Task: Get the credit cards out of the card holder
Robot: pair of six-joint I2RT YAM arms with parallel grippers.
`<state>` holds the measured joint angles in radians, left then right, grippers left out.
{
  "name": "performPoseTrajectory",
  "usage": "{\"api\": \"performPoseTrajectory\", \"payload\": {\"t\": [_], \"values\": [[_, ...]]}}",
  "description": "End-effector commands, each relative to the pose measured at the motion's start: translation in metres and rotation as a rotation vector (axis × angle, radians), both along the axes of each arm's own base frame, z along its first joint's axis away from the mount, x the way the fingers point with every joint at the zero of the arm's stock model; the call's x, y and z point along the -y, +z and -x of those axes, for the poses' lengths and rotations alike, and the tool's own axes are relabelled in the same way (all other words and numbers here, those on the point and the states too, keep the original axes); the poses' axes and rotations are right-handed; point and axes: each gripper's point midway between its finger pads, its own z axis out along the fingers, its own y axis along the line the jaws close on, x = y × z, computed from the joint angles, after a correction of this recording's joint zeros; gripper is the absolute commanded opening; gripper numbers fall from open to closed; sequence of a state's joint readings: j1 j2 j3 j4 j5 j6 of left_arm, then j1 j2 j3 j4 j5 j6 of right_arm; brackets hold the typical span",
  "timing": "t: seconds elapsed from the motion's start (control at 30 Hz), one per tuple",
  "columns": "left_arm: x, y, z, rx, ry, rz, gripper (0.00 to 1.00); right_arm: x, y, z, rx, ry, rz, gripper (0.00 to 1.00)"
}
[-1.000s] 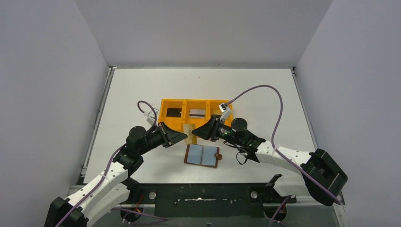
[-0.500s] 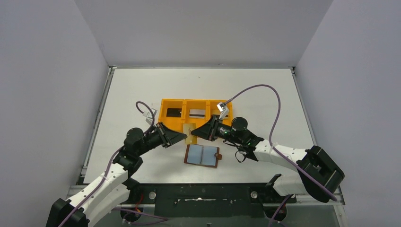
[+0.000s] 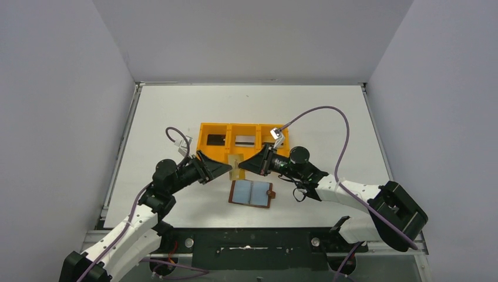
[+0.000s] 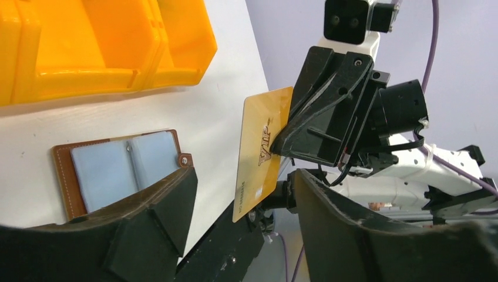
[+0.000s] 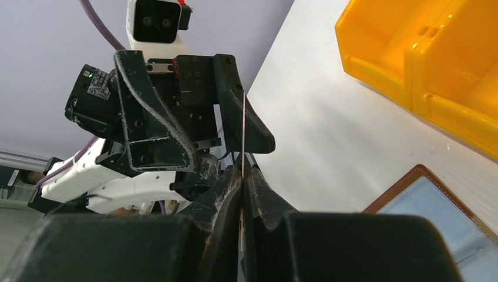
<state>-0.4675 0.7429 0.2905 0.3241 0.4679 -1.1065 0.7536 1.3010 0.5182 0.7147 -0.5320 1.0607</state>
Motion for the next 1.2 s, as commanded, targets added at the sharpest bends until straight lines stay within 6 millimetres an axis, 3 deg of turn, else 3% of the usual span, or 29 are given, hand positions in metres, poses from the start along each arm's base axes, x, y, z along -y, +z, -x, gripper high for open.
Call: {"api": "performPoseTrajectory", "payload": {"t": [0.0,0.2,0.4,0.63,0.83,1.17], "values": [[-0.010,0.015,-0.010,0.060,0.065,-0.047,0.68,0.004,0.013,-0.006,0.047,-0.035,-0.025,0.00],[-0.042,-0.004,-0.025,0.019,0.204,-0.316,0.78,0.021,0.002,-0.025,0.094,-0.150,0.151,0.00],[-0.082,-0.014,-0.028,-0.010,0.341,-0.526,0.87,0.069,-0.011,-0.055,0.210,-0.346,0.498,0.00],[-0.084,-0.016,-0.024,-0.006,0.368,-0.484,0.89,0.119,0.003,-0.085,0.522,-0.429,0.867,0.00],[-0.079,-0.019,-0.024,-0.020,0.351,-0.463,0.89,0.126,-0.005,-0.091,0.835,-0.221,1.165,0.00],[-0.071,-0.031,-0.021,-0.060,0.299,-0.467,0.89,0.120,-0.036,-0.103,1.050,0.050,1.396,0.00]]}}
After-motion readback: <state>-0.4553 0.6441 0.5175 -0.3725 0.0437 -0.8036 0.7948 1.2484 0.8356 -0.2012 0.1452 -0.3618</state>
